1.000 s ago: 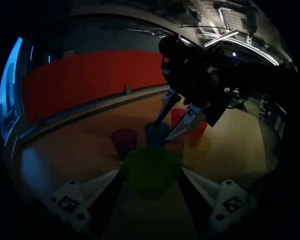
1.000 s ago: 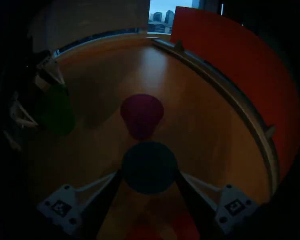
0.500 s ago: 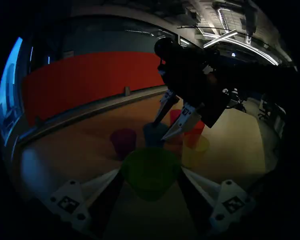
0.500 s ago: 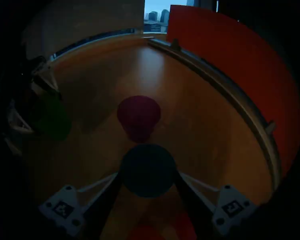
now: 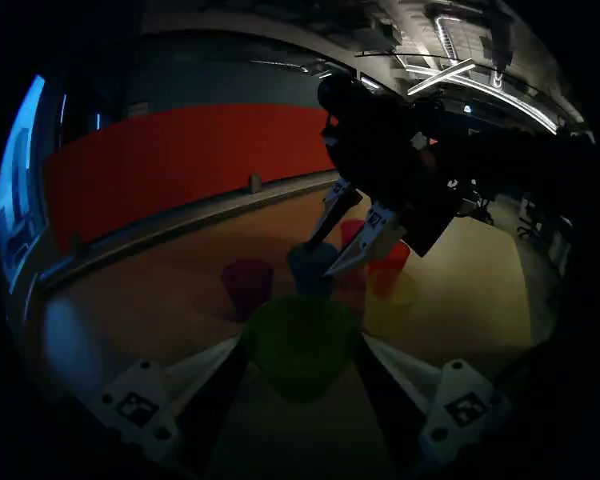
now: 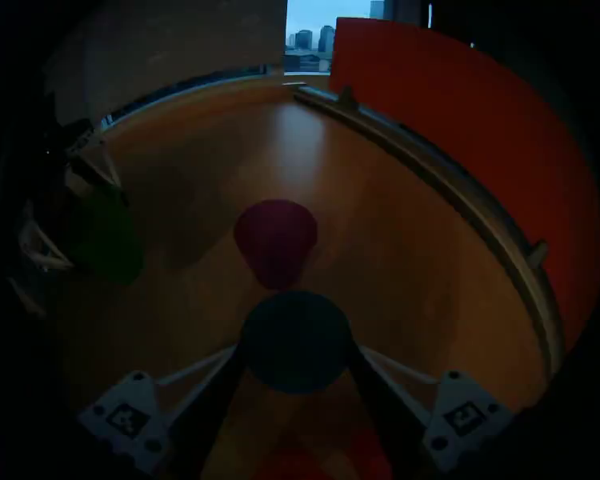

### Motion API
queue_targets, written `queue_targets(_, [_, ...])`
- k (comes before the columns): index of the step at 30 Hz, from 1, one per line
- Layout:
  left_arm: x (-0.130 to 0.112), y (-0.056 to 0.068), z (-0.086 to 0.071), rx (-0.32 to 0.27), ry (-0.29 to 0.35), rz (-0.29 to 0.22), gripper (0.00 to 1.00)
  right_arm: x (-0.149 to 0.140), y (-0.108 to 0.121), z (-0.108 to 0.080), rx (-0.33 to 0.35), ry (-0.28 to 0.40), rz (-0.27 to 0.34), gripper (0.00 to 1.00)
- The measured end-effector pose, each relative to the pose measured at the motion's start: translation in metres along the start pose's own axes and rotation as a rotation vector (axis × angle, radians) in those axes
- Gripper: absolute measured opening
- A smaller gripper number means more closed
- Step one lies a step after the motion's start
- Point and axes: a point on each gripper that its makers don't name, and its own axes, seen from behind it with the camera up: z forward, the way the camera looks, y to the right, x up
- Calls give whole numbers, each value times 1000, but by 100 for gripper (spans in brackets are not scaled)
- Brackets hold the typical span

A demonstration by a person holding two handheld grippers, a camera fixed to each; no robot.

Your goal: Pour water

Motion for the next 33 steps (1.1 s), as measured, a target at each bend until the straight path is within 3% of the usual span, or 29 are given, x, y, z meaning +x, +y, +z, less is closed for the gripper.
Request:
queue_targets(12, [10, 4, -2, 10, 8, 5, 88, 20, 1, -27, -17, 109, 28, 91])
queue_targets(24, [19, 7, -8, 15, 17, -23, 88, 34, 1, -76, -38, 237, 59, 91])
queue_targets(33, [26, 14, -13, 12, 22, -12, 88, 44, -6, -110, -57, 347, 59, 91])
